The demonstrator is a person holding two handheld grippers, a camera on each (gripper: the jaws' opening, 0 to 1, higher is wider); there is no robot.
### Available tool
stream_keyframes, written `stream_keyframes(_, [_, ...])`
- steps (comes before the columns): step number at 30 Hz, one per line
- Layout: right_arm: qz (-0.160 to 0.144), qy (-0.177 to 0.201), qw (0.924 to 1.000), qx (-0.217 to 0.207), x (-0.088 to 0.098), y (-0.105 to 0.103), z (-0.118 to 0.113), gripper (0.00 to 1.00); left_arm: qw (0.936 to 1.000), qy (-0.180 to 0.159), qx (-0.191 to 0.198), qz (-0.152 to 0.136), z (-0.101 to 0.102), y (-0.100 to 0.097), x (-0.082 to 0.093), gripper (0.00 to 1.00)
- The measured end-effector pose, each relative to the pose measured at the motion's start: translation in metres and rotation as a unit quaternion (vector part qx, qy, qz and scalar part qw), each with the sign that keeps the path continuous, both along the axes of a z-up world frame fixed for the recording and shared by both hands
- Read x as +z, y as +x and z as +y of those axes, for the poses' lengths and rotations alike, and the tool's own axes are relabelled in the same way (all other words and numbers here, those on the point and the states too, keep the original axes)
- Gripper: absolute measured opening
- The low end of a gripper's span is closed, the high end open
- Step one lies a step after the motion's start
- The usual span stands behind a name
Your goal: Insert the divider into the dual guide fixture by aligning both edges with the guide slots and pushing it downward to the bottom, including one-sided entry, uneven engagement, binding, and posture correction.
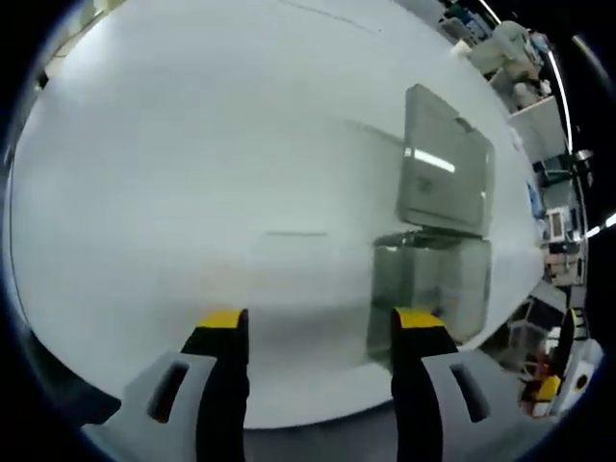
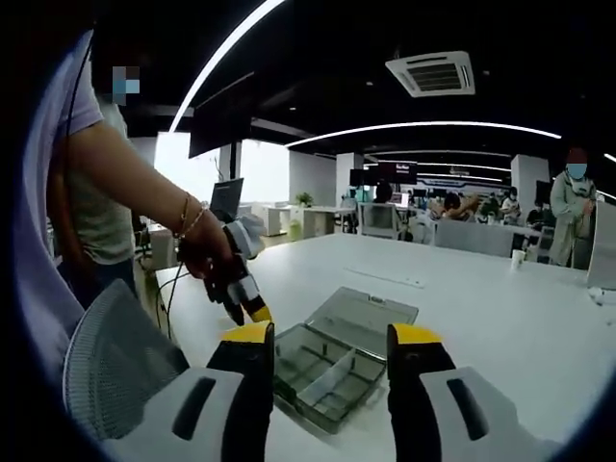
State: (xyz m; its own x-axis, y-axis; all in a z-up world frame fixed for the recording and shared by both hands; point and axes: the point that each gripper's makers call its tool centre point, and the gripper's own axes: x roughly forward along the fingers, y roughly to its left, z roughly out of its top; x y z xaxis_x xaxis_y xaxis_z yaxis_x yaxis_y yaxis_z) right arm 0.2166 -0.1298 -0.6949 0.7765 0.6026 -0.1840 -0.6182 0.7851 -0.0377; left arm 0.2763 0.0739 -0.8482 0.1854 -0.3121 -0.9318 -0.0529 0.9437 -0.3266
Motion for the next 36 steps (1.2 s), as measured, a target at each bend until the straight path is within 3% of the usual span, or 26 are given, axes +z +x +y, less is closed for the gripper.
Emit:
stream_keyframes(3, [0.001, -0.001, 1.0000, -0.001, -0.001, 0.000, -0.001, 0.42, 0.9996, 0.023, -0.011, 0.008, 0.001, -0.001, -0.002, 0.57])
stream_keyframes(24, [0.001, 0.003, 1.0000, -0.004, -0.001, 0.001, -0.004, 0.40, 0.9965, 0.077, -0.019, 0.028, 0.002, -0.003, -0.016, 0.54])
stream_keyframes(36, [0.001, 0.004, 1.0000, -0.008, -0.001, -0.001, -0.005, 0.38, 0.9899, 0.134, -0.026, 0.040, 0.006, -0.005, -0.022, 0.50])
